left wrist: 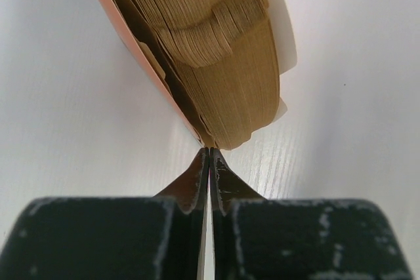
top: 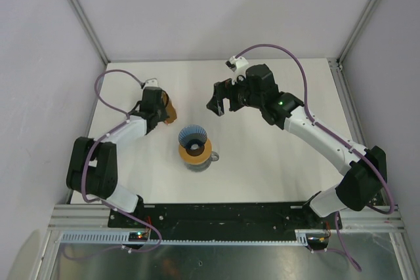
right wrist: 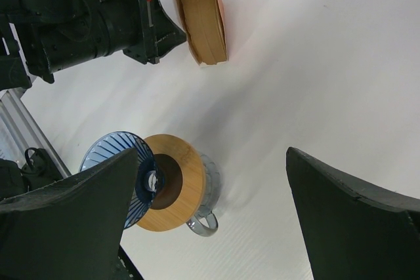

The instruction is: Place the coffee filter in the dripper

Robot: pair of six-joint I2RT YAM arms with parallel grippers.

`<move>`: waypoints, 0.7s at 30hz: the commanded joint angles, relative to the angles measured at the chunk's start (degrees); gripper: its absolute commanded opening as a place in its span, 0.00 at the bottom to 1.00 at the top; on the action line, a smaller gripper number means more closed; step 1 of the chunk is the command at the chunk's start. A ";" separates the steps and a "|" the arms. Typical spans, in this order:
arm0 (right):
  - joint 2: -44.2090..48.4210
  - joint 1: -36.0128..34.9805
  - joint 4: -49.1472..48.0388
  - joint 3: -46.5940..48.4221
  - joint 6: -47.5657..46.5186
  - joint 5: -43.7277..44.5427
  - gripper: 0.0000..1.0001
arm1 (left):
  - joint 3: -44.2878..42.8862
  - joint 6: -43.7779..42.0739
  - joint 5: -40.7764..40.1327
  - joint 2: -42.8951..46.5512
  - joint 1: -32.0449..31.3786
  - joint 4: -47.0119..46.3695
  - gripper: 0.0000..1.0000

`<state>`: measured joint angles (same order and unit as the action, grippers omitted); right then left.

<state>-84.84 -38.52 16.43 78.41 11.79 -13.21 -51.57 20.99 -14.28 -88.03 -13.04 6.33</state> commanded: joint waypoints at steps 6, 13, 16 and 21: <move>-0.02 -0.24 -1.66 0.07 -0.06 -1.04 0.99 | 1.19 -3.17 1.94 5.63 0.51 -3.62 0.04; -1.61 -0.15 -8.12 0.07 -1.27 -1.58 0.99 | 0.55 -9.65 3.03 9.85 0.95 -3.39 0.26; -3.31 -0.18 -12.83 0.12 -1.49 -3.47 0.99 | 0.02 -11.16 2.31 11.89 2.00 -3.43 0.40; -6.46 -1.10 -22.37 0.40 -2.03 -3.38 0.99 | -2.35 -10.65 3.88 12.92 6.07 -2.95 0.63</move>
<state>-89.34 -38.85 5.26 78.41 11.22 -15.79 -50.78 11.46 -10.72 -77.12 -10.33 4.69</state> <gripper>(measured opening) 0.993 0.581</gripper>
